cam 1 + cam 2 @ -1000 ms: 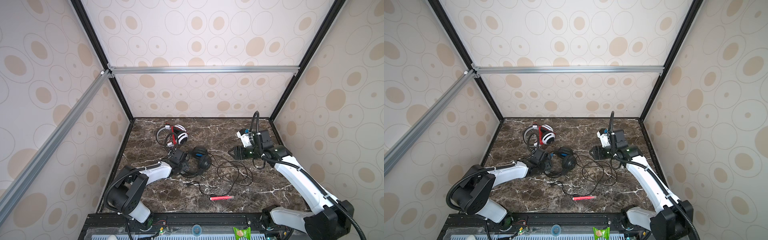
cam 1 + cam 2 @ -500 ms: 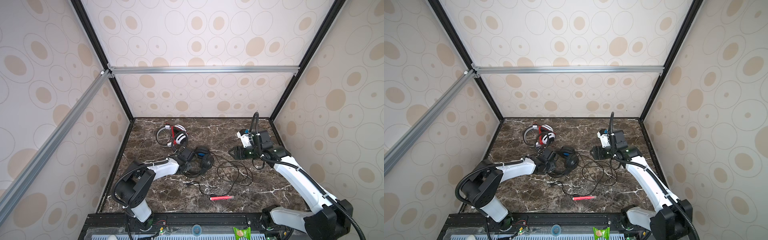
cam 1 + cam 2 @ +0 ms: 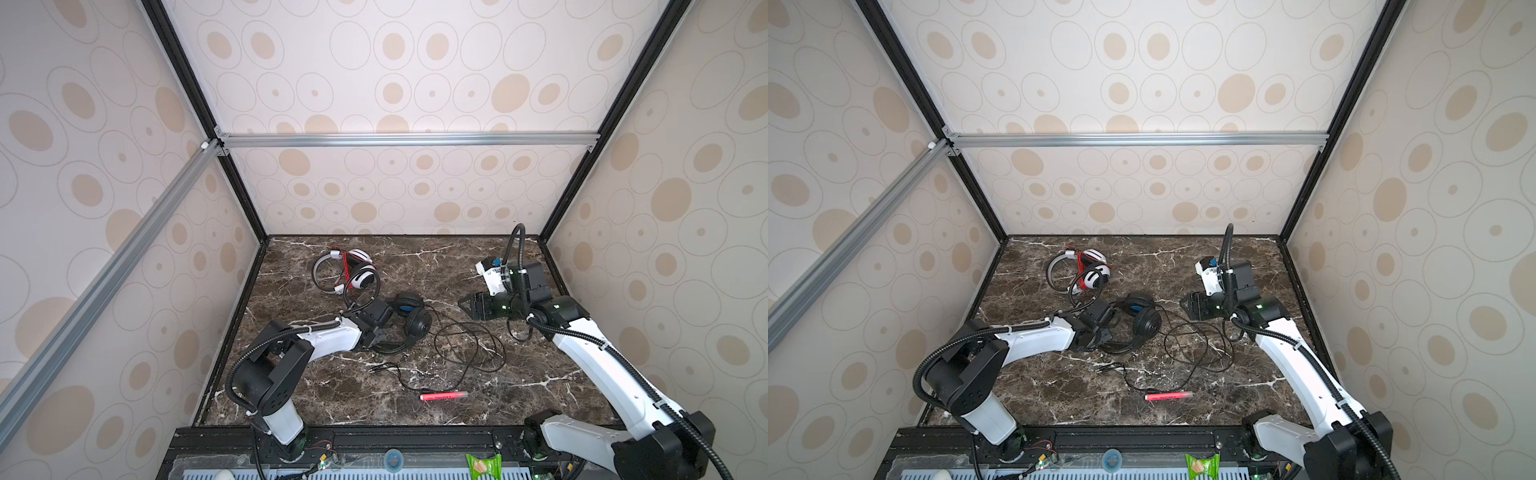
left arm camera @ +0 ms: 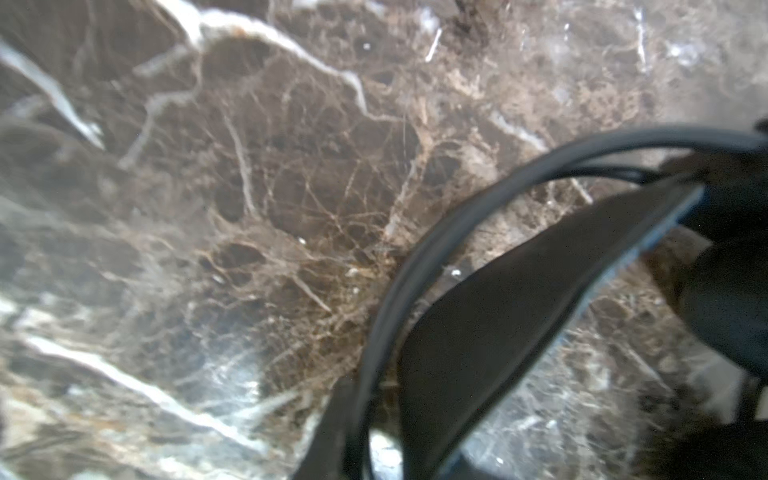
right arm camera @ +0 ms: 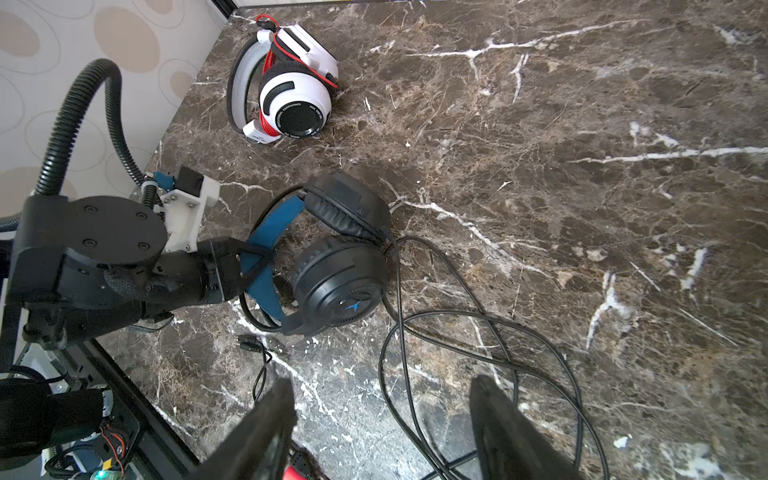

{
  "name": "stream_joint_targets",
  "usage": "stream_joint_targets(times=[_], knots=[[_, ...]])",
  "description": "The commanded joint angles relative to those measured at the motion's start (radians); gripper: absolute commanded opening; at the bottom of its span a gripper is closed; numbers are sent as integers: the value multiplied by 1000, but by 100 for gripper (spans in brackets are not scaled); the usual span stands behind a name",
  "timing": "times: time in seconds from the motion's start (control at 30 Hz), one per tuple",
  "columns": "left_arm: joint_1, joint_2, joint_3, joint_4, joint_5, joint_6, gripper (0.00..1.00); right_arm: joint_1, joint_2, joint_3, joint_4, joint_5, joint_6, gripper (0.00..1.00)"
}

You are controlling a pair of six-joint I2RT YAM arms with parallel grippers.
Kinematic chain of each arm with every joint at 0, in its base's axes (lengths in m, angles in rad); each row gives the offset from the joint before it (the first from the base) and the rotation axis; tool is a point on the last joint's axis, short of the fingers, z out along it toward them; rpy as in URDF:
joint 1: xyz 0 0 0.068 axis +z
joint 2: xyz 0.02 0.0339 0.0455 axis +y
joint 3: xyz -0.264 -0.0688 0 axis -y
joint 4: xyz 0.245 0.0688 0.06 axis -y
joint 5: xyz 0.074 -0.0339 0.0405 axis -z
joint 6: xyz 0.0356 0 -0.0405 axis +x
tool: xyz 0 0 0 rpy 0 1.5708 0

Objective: Wrap the headphones
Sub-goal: 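Grasp the black-and-blue headphone headband with the left gripper, then lift the black-and-blue headphone high with the left gripper, cable trailing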

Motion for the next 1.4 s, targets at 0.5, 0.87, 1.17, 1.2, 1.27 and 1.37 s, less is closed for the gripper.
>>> stream_joint_targets(times=[0.5, 0.87, 1.17, 1.2, 1.27, 1.37], knots=[[88, -198, 370, -231, -182, 404, 0, 4, -150, -213, 246, -331, 59, 75], [98, -250, 673, -315, -88, 682, 0, 4, -152, -254, 427, -396, 130, 75], [99, -284, 771, -361, -41, 684, 0, 4, -73, -329, 575, -384, 214, 71], [98, -287, 777, -365, -36, 687, 0, 4, -67, -335, 592, -384, 222, 71], [98, -292, 795, -380, -30, 691, 0, 4, -54, -346, 626, -385, 237, 71], [101, -297, 825, -402, -28, 696, 0, 4, -31, -357, 664, -390, 251, 70]])
